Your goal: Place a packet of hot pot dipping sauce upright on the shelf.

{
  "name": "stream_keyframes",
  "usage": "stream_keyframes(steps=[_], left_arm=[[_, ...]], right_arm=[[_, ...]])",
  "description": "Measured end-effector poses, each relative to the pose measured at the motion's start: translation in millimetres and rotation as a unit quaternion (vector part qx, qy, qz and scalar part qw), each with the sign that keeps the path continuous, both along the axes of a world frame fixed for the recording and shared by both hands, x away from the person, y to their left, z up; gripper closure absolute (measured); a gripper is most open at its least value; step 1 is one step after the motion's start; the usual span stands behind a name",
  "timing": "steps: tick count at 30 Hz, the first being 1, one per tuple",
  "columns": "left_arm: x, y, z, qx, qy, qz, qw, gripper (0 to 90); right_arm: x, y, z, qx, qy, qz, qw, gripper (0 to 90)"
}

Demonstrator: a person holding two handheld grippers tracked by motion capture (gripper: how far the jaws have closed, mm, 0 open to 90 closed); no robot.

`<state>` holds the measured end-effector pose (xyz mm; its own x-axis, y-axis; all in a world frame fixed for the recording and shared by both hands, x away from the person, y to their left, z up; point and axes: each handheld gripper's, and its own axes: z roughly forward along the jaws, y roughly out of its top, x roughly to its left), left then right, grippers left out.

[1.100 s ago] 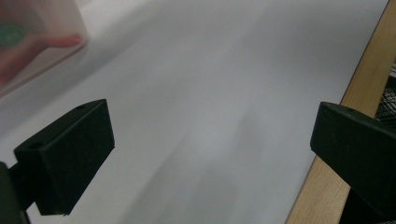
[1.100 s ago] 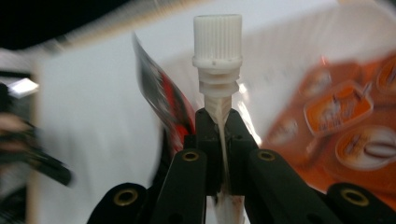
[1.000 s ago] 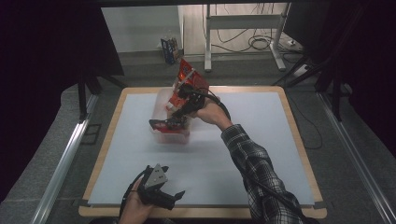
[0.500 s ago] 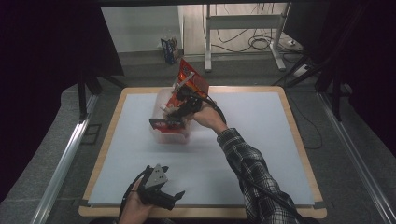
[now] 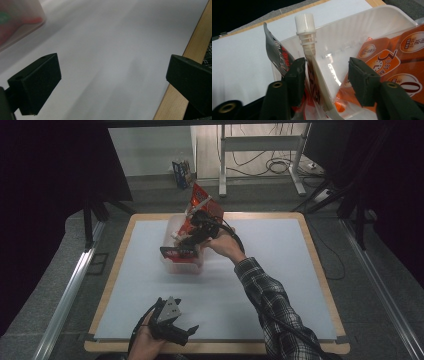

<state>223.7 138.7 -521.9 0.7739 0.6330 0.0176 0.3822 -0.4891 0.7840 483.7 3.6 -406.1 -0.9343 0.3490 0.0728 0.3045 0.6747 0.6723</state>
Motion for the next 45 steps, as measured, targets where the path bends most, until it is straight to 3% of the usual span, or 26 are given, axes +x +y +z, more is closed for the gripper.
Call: stream_keyframes(steps=[17, 27, 34, 45], left_arm=[[-0.4, -1.6, -0.8, 0.004, -0.002, -0.003, 1.0000, 0.0], [-0.8, -2.5, -1.1, 0.005, -0.002, -0.003, 1.0000, 0.0], [-1.1, -2.3, -1.4, 0.007, -0.002, -0.003, 1.0000, 0.0], [-1.2, -0.1, -0.4, -0.008, 0.000, -0.004, 1.0000, 0.0]], right_arm=[[-2.7, 0.0, 2.8, 0.006, -0.024, -0.009, 0.9997, 21.1], [-5.2, -4.7, 12.2, 0.029, -0.030, -0.025, 0.9988, 12.7], [-4.7, -10.0, 16.9, 0.036, -0.011, -0.043, 0.9983, 7.8], [-10.3, -15.4, 19.5, 0.043, -0.032, -0.060, 0.9968, 0.0]])
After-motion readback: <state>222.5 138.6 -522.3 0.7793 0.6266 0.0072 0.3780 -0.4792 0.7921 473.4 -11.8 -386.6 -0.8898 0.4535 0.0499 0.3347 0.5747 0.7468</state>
